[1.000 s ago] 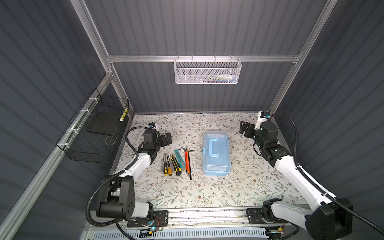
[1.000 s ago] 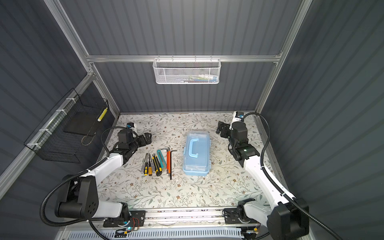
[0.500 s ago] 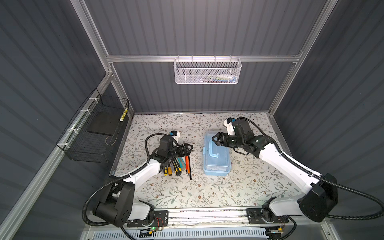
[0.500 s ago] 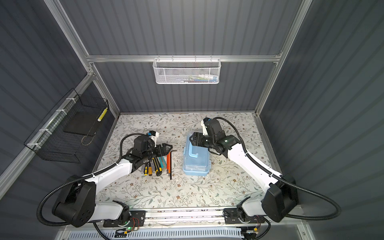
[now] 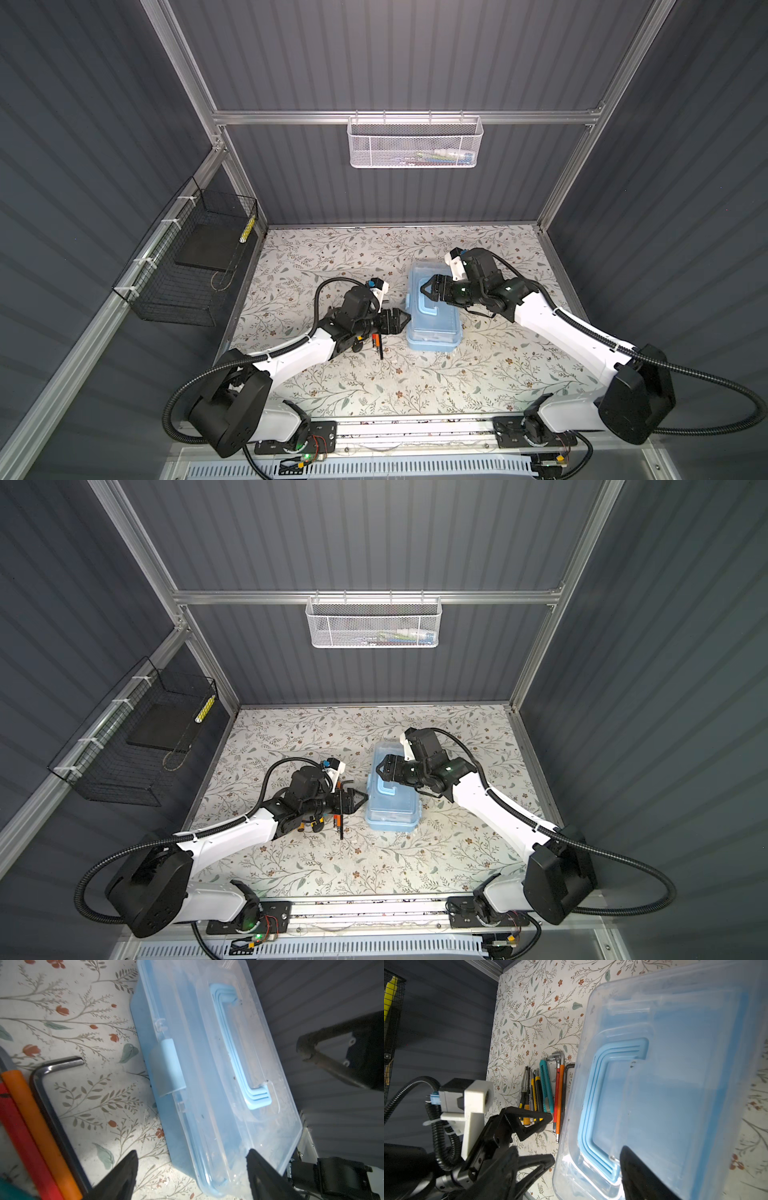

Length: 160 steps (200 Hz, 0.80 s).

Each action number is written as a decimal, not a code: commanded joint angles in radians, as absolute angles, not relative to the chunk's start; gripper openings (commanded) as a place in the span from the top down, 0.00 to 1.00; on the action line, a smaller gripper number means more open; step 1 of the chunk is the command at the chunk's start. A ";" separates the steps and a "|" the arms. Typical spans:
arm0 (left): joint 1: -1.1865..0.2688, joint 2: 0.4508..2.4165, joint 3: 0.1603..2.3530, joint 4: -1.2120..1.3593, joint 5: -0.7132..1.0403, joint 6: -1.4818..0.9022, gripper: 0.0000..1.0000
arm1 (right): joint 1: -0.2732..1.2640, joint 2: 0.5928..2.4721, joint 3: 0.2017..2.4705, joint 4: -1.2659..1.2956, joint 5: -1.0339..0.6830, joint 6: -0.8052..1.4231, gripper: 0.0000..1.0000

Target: Pack the tool kit

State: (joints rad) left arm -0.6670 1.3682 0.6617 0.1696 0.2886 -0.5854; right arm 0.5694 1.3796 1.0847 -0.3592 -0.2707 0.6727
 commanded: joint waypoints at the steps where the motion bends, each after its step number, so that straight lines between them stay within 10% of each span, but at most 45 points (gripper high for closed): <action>1: -0.682 1.390 0.643 0.191 0.282 -0.606 0.17 | 0.573 1.404 1.081 -0.336 -0.294 0.672 0.23; 160: -0.691 1.494 0.698 0.220 0.201 -0.550 0.16 | 0.573 1.571 1.142 -0.370 -0.373 0.690 0.37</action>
